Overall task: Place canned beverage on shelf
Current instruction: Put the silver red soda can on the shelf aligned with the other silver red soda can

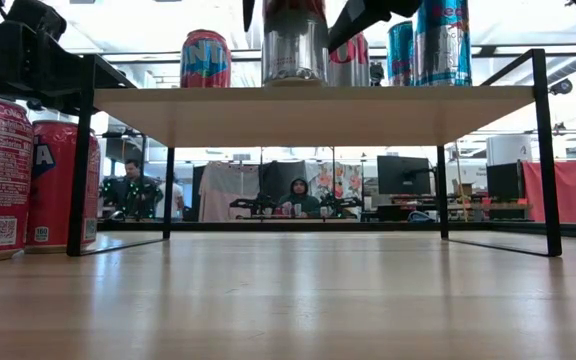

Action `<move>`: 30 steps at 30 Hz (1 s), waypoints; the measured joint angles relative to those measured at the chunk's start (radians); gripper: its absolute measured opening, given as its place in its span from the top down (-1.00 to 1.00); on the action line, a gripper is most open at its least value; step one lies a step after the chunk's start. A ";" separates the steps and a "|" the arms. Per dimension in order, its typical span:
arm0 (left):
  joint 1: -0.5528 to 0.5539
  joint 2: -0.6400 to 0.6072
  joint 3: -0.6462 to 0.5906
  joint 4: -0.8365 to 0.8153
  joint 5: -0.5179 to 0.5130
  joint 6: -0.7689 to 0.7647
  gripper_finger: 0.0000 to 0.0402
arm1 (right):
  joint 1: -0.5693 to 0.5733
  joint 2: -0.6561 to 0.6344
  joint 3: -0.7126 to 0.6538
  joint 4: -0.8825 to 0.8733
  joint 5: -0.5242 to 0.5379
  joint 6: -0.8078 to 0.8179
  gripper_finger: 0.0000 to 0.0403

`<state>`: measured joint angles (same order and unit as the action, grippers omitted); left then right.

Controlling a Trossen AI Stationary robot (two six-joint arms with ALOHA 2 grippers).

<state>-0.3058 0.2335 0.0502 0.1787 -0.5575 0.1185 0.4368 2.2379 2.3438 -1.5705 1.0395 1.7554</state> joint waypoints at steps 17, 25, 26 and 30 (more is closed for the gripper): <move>0.000 0.000 0.000 0.000 0.000 0.000 -0.99 | 0.022 0.005 -0.136 0.001 0.010 0.177 -0.99; 0.000 0.000 0.000 0.000 0.000 0.000 -0.99 | 0.022 0.005 -0.152 0.000 0.008 0.209 -0.99; 0.000 0.000 0.000 0.000 0.000 0.000 -0.99 | 0.022 0.005 -0.152 0.000 0.007 0.207 -0.99; 0.000 0.000 0.000 0.000 0.000 0.000 -0.99 | 0.037 0.005 -0.145 0.005 -0.024 0.178 -0.99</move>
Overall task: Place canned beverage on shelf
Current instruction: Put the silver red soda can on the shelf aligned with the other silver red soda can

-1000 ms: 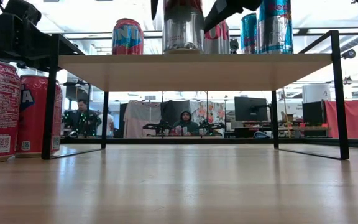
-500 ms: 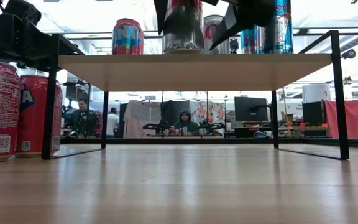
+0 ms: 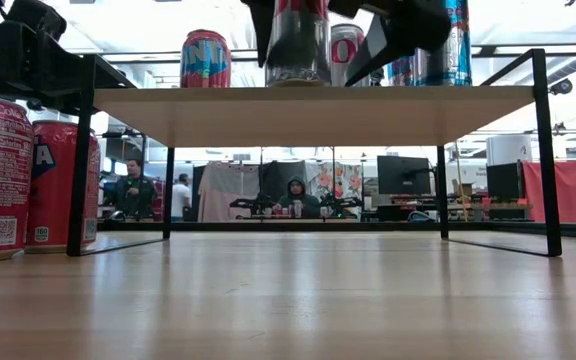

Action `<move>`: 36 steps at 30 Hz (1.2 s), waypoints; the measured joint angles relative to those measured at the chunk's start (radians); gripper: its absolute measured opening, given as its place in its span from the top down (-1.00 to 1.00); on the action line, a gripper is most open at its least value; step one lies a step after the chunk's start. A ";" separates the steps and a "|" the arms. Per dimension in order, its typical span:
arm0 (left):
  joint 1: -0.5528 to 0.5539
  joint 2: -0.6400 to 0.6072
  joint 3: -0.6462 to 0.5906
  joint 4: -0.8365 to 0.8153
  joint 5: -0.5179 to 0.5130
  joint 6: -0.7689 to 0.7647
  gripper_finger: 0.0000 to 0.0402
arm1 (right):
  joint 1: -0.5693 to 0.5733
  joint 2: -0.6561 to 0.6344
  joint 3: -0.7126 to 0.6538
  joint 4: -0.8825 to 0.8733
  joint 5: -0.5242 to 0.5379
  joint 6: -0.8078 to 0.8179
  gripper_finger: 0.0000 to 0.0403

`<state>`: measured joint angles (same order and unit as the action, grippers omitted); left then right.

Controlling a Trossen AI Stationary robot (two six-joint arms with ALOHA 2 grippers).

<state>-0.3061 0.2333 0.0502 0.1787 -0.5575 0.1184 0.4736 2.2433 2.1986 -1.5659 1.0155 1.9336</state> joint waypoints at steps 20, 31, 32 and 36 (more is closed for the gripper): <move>0.000 0.000 0.000 0.000 0.000 0.000 -0.99 | 0.236 -0.003 0.027 -0.004 -0.187 0.187 -0.99; 0.000 0.000 0.000 0.000 0.000 0.000 -0.99 | 0.235 -0.003 -0.085 0.139 -0.125 0.122 -0.99; 0.000 0.000 0.000 0.000 0.000 0.000 -0.99 | 0.232 -0.003 -0.085 0.158 -0.125 0.073 -0.99; 0.000 0.000 0.000 0.000 0.000 0.000 -0.99 | 0.229 -0.003 -0.079 0.194 -0.124 -0.102 -0.99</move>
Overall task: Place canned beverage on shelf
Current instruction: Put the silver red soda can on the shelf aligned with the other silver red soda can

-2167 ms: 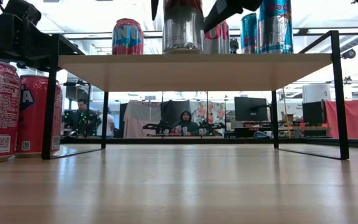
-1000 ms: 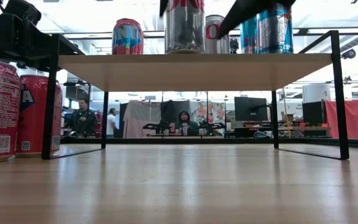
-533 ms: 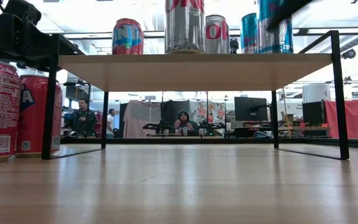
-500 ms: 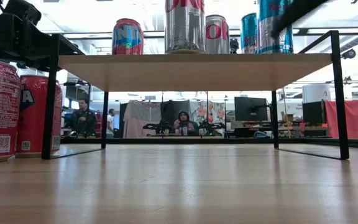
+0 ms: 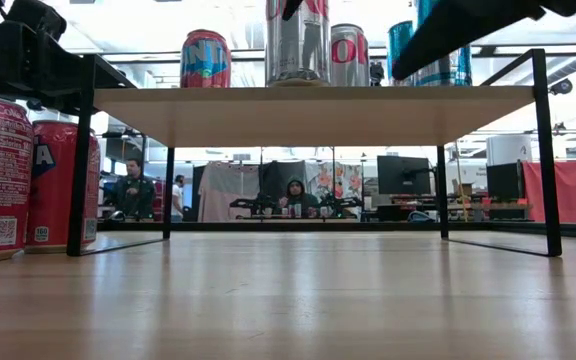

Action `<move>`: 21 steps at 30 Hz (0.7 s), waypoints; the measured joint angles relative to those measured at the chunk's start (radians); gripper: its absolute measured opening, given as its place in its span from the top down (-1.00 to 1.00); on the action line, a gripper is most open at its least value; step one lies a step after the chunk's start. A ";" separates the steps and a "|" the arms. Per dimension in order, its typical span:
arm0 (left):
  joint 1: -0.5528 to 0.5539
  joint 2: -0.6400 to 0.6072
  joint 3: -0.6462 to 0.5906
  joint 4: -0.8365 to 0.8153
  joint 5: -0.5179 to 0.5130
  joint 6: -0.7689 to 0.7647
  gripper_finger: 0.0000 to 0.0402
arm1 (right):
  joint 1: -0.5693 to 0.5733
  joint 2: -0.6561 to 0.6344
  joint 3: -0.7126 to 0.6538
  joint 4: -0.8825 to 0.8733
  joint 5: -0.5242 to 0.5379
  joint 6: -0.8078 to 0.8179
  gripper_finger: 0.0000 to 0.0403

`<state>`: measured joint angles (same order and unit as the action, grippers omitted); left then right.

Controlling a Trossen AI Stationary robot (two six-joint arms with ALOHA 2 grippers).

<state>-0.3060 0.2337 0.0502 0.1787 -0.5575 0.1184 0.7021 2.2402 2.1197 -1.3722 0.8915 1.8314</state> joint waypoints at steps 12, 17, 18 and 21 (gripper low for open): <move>0.000 0.000 0.000 0.000 0.000 0.000 -0.99 | 0.050 0.071 0.000 -0.018 0.423 0.108 -0.99; 0.000 0.000 0.000 0.000 0.000 0.000 -0.99 | 0.068 0.152 -0.002 -0.028 0.598 0.279 -0.99; 0.000 0.000 0.000 0.000 0.000 0.000 -0.99 | 0.069 0.163 -0.002 -0.025 0.589 0.318 -0.99; 0.000 0.000 0.000 0.000 0.000 0.000 -0.99 | 0.075 0.189 -0.002 0.007 0.547 0.352 -0.99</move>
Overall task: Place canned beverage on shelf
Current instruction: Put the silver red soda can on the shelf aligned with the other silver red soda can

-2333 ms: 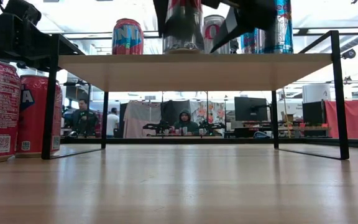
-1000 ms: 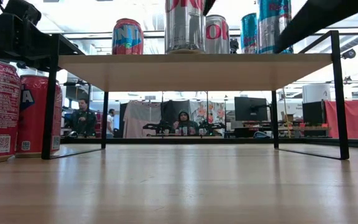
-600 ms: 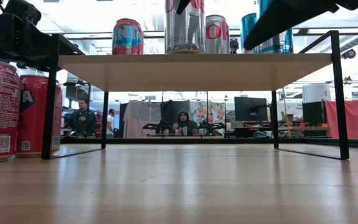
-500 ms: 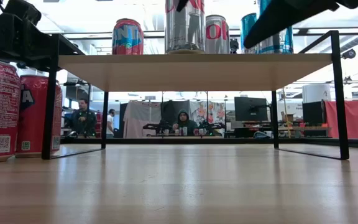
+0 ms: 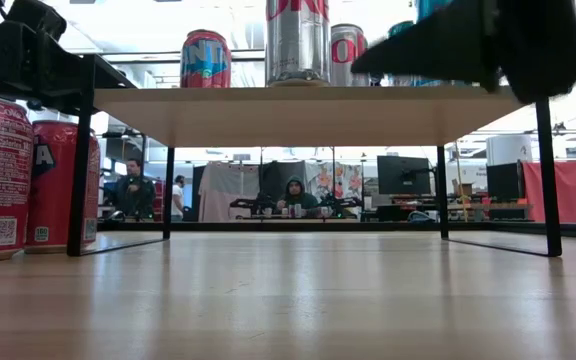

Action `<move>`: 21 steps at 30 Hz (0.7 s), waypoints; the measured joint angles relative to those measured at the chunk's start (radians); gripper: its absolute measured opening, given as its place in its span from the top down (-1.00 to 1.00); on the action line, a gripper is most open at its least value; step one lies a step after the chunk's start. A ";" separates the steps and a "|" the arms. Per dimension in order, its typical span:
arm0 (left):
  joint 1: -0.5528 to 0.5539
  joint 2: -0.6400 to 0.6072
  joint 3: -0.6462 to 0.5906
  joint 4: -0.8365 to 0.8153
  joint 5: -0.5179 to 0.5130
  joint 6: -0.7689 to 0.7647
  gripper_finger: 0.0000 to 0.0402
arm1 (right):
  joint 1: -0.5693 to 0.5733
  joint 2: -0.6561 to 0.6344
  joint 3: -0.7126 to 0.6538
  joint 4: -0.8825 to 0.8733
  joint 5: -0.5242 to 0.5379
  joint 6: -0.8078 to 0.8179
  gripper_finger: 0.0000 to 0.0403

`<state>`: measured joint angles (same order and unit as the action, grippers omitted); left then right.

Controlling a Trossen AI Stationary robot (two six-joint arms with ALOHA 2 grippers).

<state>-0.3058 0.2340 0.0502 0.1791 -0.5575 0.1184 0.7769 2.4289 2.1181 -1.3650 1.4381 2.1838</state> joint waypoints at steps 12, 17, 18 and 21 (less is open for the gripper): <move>0.000 0.000 0.000 0.000 0.000 0.000 -0.99 | 0.005 -0.007 0.000 0.184 0.001 -0.309 -0.99; 0.000 0.000 0.000 0.000 0.000 0.000 -0.99 | -0.010 0.002 0.000 0.316 0.009 -0.388 -0.99; 0.000 0.000 0.000 0.000 0.000 0.000 -0.99 | -0.012 0.005 0.000 0.345 0.024 -0.413 -0.99; 0.000 0.000 0.000 0.000 0.000 0.000 -0.99 | -0.019 0.012 0.000 0.450 0.062 -0.493 -0.99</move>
<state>-0.3058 0.2340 0.0502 0.1788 -0.5575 0.1184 0.7582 2.4412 2.1185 -0.9154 1.5001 1.6904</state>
